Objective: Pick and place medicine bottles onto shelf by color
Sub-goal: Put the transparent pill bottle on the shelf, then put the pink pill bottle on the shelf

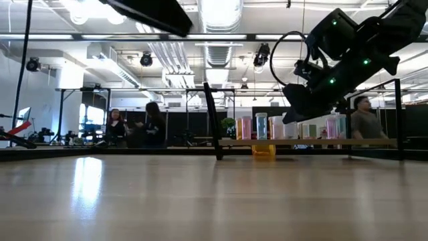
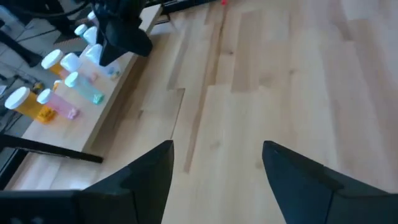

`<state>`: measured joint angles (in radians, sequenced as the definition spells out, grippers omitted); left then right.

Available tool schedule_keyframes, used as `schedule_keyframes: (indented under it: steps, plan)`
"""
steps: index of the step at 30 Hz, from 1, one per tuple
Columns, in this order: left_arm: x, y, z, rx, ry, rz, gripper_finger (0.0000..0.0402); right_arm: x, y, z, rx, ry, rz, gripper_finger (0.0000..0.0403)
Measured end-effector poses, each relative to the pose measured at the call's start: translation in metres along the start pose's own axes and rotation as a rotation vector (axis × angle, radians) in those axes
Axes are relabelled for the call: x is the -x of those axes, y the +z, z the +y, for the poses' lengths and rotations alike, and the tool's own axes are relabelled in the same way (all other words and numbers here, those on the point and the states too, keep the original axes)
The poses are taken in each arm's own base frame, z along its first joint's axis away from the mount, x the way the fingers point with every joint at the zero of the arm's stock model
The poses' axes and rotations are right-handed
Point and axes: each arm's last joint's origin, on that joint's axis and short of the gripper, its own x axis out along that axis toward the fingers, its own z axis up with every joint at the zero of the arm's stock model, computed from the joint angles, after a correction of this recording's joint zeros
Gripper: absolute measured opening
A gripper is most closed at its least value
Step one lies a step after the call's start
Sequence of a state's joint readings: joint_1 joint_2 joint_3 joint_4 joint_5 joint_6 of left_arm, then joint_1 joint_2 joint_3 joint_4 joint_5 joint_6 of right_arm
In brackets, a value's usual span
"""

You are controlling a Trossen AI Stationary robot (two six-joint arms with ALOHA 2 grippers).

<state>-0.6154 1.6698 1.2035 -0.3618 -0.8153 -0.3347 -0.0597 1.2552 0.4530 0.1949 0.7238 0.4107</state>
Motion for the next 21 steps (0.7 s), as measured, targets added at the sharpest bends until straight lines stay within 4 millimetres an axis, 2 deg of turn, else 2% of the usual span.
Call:
schedule_keyframes:
  steps: [4,10,16,21]
  plan:
    - [0.029,0.007,0.006,0.005,-0.071,-0.025,0.0229,0.002,0.002,-0.001,0.006,0.003,-0.007,0.0242]
    - [0.067,0.009,0.015,0.056,-0.328,0.055,0.0229,0.018,0.016,-0.009,0.029,0.025,-0.056,0.0310]
    - [0.093,-0.016,0.017,0.135,-0.359,0.291,0.0229,0.050,0.029,-0.012,-0.064,0.152,-0.118,0.0328]
    - [0.097,-0.036,-0.004,0.186,-0.422,0.407,0.0229,0.078,0.029,-0.004,-0.076,0.294,-0.166,0.0329]
